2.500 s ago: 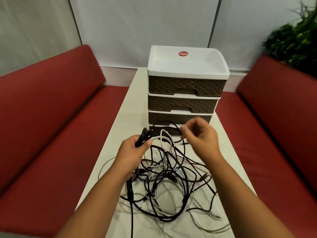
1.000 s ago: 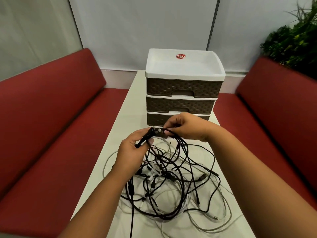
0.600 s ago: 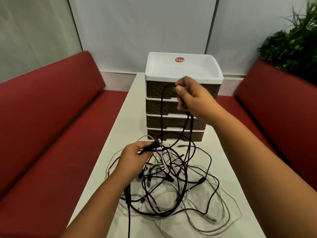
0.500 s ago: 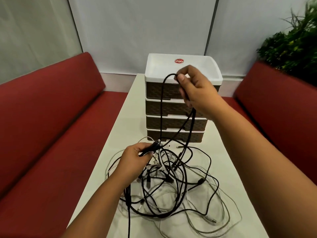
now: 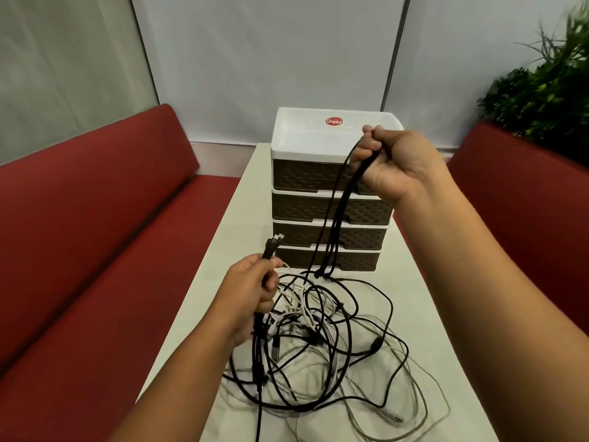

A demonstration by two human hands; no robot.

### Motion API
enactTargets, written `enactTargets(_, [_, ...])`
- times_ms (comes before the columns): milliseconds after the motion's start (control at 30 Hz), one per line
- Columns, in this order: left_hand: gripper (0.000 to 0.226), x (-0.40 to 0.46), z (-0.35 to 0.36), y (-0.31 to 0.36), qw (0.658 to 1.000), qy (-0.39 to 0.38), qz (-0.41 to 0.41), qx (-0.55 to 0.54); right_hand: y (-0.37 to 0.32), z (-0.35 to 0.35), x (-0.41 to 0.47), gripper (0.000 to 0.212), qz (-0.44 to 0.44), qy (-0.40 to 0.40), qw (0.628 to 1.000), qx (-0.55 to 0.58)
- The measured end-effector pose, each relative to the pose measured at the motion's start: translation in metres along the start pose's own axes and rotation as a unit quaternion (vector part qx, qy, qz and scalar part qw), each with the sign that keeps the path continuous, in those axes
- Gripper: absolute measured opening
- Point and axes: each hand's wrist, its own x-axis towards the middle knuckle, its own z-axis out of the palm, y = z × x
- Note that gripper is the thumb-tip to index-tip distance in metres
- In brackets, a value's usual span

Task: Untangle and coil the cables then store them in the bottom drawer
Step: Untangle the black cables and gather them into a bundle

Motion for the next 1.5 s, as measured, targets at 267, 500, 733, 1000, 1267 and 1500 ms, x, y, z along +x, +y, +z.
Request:
enactTargets(267, [0.049,-0.008,0.034,0.001,0.96,-0.09,-0.14,-0.224,0.052,-0.029,-0.03,0.022,-0.052,0.013,0.984,0.171])
enactTargets(500, [0.03,0.012,0.029,-0.001,0.962,-0.012,-0.067,-0.266,0.12,-0.083,-0.096,0.014,0.069,0.048,0.98,0.179])
enactTargets(733, [0.021,0.005,0.026,-0.007,0.993,0.024,0.048,-0.109,0.147,-0.139,-0.092,0.01,0.163,0.234,0.945,-0.158])
enactTargets(1000, [0.024,-0.015,0.034,-0.014,0.995,-0.063,0.079,0.003,0.115,-0.117,-0.076,0.033,-0.228,0.181,0.632,-0.718])
enactTargets(1267, [0.02,-0.025,0.036,-0.018,0.989,-0.127,0.074,0.027,0.104,-0.066,-0.071,0.031,-0.055,-0.009,0.909,-0.414])
enactTargets(1500, [0.031,-0.017,0.022,-0.015,0.997,-0.045,0.054,-0.033,0.11,-0.08,-0.08,0.027,-0.118,-0.029,0.915,-0.384])
